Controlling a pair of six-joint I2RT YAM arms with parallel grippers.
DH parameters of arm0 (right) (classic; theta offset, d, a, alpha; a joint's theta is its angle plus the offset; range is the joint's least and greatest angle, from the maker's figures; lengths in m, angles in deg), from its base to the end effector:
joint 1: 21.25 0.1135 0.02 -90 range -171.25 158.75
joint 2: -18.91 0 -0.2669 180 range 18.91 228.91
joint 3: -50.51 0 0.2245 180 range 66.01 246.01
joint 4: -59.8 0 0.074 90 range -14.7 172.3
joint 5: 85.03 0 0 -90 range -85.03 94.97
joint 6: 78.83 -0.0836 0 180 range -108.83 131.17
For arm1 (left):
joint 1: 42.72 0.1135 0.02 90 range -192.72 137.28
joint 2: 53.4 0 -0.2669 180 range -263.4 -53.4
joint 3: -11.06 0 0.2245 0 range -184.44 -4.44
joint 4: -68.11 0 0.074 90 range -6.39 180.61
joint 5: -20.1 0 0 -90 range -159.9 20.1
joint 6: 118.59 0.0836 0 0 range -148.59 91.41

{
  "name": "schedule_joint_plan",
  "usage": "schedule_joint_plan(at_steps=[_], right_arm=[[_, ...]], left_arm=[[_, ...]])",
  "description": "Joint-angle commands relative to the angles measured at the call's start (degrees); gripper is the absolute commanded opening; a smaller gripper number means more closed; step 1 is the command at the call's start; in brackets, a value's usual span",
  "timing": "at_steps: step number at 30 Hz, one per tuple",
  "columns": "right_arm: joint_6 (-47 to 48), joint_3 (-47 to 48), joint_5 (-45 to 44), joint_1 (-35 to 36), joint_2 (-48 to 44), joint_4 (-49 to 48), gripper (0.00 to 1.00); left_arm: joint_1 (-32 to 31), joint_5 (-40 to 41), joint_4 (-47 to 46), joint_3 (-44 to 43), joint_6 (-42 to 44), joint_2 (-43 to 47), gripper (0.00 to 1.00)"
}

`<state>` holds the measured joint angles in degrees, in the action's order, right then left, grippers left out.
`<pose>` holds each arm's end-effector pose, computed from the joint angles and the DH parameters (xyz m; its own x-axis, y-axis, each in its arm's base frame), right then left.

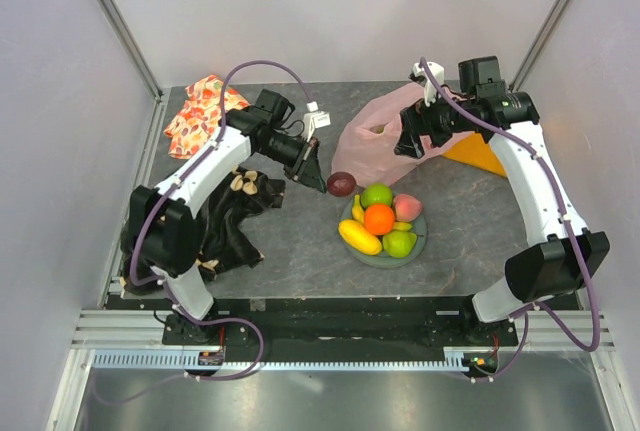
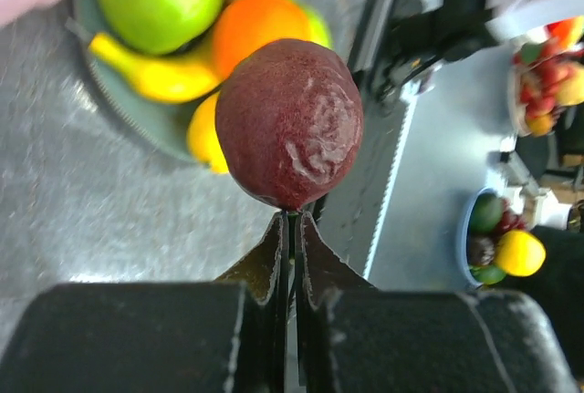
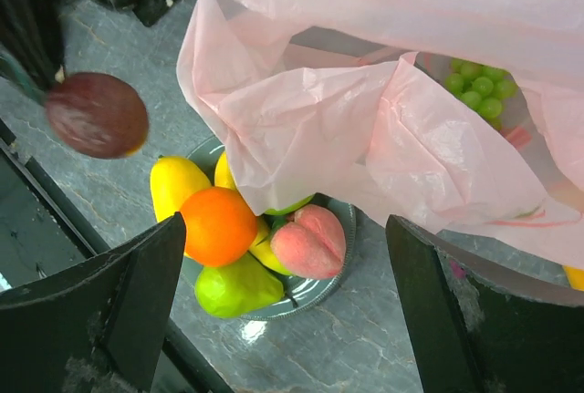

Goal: Take the fake fruits out of the plastic bag

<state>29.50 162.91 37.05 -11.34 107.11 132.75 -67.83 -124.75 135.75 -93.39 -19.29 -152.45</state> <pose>0.2996 0.0974 0.3634 -0.5487 -0.3664 -0.7515 -0.6988 0.6944 0.1717 0.2810 -0.2072 0.2901 -0.6955 0.4287 -0.5766 0.7109 0.2943 -0.6388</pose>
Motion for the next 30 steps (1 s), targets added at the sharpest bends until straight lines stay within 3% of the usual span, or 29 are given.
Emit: schedule_joint_plan(at_steps=[1, 12, 30], right_arm=[[-2.6, -0.2, 0.8, -0.4, -1.3, -2.8, 0.98], [-2.8, -0.8, 0.5, -0.9, -0.4, -3.2, 0.98], [-3.4, -1.4, 1.3, -1.2, 1.7, -3.7, 0.98]], left_arm=[[-0.3, 5.2, 5.9, -1.6, 8.1, -5.0, 0.02], [-2.1, 6.2, 5.4, -5.6, 2.7, -14.1, 0.02], [-4.1, 7.1, 0.4, -5.1, -2.8, -20.0, 0.02]])
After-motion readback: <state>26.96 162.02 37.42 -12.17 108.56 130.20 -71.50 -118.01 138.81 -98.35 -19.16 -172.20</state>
